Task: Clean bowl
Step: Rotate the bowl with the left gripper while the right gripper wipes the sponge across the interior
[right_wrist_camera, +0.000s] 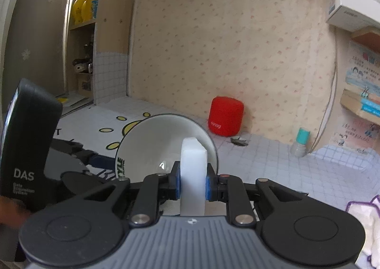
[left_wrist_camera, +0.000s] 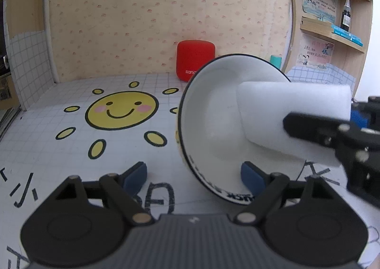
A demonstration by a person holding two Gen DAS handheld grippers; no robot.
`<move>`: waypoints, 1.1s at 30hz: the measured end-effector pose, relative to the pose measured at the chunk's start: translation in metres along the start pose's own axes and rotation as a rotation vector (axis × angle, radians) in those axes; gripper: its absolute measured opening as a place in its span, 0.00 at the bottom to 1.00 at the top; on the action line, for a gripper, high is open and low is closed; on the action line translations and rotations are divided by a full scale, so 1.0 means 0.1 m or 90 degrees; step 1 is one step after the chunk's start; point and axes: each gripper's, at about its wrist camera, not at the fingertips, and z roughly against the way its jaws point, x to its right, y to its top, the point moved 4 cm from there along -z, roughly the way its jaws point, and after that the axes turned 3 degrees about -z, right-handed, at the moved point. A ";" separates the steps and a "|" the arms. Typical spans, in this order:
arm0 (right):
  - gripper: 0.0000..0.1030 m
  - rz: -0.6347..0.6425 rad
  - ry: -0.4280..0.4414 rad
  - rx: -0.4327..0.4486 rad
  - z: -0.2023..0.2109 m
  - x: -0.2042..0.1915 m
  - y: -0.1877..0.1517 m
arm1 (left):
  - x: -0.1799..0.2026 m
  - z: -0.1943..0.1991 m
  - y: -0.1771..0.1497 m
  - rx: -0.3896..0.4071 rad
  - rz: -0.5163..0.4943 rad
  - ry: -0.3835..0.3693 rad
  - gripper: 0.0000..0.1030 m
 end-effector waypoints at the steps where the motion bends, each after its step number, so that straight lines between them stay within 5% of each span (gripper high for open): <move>1: 0.17 0.000 0.003 -0.002 0.00 0.00 -0.01 | 0.00 0.00 0.00 0.000 0.000 0.000 0.83; 33: 0.17 0.012 0.003 0.008 -0.02 0.04 0.00 | -0.21 0.05 -0.02 0.000 0.048 0.035 0.93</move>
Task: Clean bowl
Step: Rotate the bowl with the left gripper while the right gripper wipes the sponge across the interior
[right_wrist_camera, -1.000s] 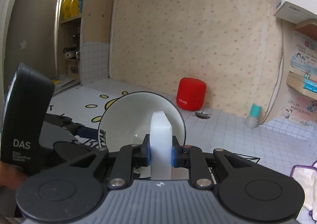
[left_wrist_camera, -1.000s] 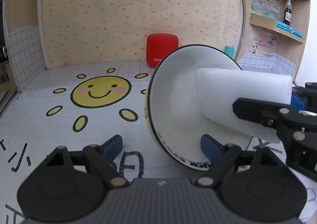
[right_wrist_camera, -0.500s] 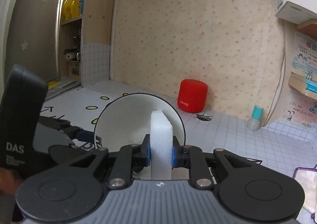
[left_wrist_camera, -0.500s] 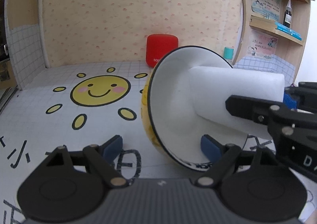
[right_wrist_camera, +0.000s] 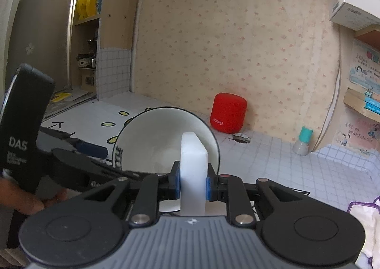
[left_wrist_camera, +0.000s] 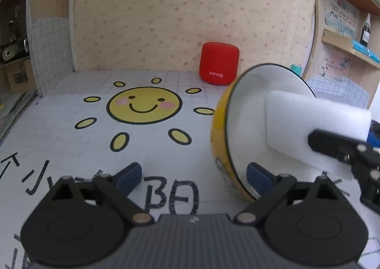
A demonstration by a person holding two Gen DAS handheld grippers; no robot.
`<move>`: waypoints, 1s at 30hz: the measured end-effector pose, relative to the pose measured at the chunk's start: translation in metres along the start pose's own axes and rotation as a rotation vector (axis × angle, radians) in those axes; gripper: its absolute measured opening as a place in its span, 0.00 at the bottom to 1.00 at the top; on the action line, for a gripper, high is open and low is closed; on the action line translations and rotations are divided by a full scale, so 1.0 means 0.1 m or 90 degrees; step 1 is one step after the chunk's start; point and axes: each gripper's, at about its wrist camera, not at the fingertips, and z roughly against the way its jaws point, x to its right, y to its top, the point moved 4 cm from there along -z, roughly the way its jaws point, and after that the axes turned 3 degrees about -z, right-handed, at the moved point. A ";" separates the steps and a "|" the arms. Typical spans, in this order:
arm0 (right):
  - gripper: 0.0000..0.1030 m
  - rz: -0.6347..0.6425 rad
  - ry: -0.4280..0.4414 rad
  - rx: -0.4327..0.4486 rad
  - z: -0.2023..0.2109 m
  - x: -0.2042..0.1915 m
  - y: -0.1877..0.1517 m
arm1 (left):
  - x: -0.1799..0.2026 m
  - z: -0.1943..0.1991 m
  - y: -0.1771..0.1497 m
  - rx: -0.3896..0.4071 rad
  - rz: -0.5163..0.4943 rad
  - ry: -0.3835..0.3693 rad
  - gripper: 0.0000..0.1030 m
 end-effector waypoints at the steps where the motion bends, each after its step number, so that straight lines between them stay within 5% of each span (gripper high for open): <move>1: 0.17 -0.001 0.000 0.003 0.00 0.00 0.01 | 0.01 0.00 -0.01 -0.001 -0.005 0.001 0.93; 30: 0.17 0.018 0.049 -0.017 -0.05 -0.15 0.03 | 0.02 0.07 -0.08 0.001 -0.018 0.003 0.95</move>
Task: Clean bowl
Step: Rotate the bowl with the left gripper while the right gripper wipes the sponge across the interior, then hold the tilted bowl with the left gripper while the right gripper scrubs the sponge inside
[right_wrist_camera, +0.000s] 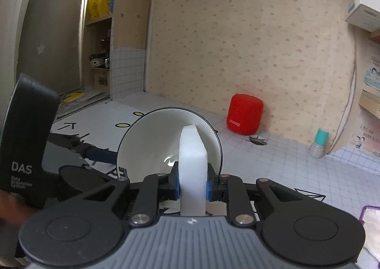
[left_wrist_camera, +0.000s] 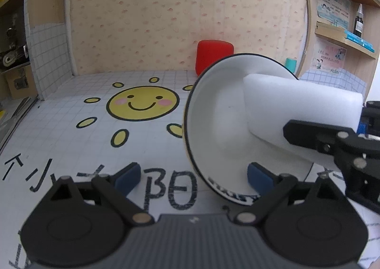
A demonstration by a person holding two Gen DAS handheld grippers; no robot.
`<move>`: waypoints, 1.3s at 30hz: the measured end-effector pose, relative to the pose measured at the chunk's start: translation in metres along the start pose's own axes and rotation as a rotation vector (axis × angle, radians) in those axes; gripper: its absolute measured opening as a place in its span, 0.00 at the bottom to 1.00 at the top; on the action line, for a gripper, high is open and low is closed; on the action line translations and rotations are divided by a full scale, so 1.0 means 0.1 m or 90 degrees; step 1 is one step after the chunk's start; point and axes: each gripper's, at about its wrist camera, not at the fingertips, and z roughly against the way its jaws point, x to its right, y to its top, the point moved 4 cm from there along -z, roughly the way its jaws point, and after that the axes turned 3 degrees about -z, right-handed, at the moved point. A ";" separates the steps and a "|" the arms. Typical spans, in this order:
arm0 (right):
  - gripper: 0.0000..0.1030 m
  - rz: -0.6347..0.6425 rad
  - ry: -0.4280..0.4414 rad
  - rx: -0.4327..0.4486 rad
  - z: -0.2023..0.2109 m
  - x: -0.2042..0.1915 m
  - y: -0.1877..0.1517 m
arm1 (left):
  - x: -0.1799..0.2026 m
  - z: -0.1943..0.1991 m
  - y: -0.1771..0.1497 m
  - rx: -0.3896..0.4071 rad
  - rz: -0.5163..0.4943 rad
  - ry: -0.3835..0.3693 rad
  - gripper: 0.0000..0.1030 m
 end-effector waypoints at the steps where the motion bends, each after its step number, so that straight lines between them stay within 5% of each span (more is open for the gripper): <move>1: 0.17 0.005 0.002 -0.003 0.00 -0.01 0.00 | -0.02 0.00 0.00 -0.001 0.002 0.003 0.95; 12: 0.17 0.047 0.007 -0.024 -0.03 -0.08 -0.07 | -0.26 0.03 0.04 -0.003 0.041 0.027 0.96; 20: 0.18 0.026 -0.008 0.036 0.04 -0.05 0.05 | -0.16 0.03 -0.01 -0.009 0.015 0.029 0.96; 26: 0.17 0.030 0.016 -0.017 -0.07 -0.10 -0.05 | -0.13 0.05 -0.03 -0.005 0.007 0.024 0.96; 34: 0.17 0.018 0.015 0.026 0.07 -0.06 0.09 | -0.12 0.07 -0.05 0.000 0.007 0.023 0.96; 39: 0.18 0.023 0.009 -0.004 -0.04 -0.10 0.00 | -0.10 0.08 -0.06 0.001 0.005 0.023 0.96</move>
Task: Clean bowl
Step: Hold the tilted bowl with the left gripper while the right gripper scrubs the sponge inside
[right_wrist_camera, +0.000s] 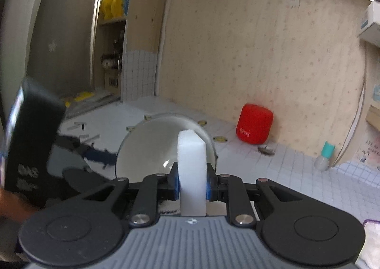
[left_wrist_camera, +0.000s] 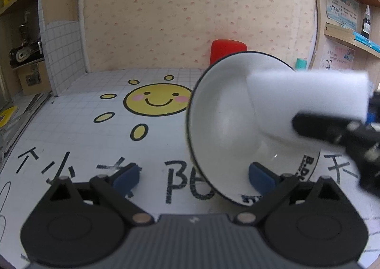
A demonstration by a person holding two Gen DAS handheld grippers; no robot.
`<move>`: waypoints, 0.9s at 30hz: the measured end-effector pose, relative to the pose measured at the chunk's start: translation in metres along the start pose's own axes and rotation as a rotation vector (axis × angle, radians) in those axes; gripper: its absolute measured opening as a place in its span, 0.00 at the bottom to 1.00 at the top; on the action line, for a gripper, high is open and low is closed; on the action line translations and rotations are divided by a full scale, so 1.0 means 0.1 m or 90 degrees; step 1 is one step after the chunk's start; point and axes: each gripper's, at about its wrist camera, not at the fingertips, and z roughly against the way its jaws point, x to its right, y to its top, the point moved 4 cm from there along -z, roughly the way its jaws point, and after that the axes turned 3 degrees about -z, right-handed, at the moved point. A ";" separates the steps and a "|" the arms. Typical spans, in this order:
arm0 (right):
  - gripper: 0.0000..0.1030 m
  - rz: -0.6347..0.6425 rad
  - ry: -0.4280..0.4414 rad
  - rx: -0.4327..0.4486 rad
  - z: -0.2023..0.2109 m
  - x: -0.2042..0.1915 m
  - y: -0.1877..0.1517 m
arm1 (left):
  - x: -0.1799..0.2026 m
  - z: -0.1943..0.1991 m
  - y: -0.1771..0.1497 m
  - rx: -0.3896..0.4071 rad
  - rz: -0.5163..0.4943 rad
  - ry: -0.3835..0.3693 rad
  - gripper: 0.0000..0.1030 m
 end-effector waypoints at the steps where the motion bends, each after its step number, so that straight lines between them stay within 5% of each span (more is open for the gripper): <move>1: 0.18 -0.002 0.004 -0.005 -0.01 -0.01 -0.02 | 0.00 0.00 0.00 0.000 0.000 0.000 0.96; 27: 0.18 -0.007 0.004 0.036 0.10 -0.04 0.05 | -0.03 0.08 -0.05 0.009 0.004 0.001 0.98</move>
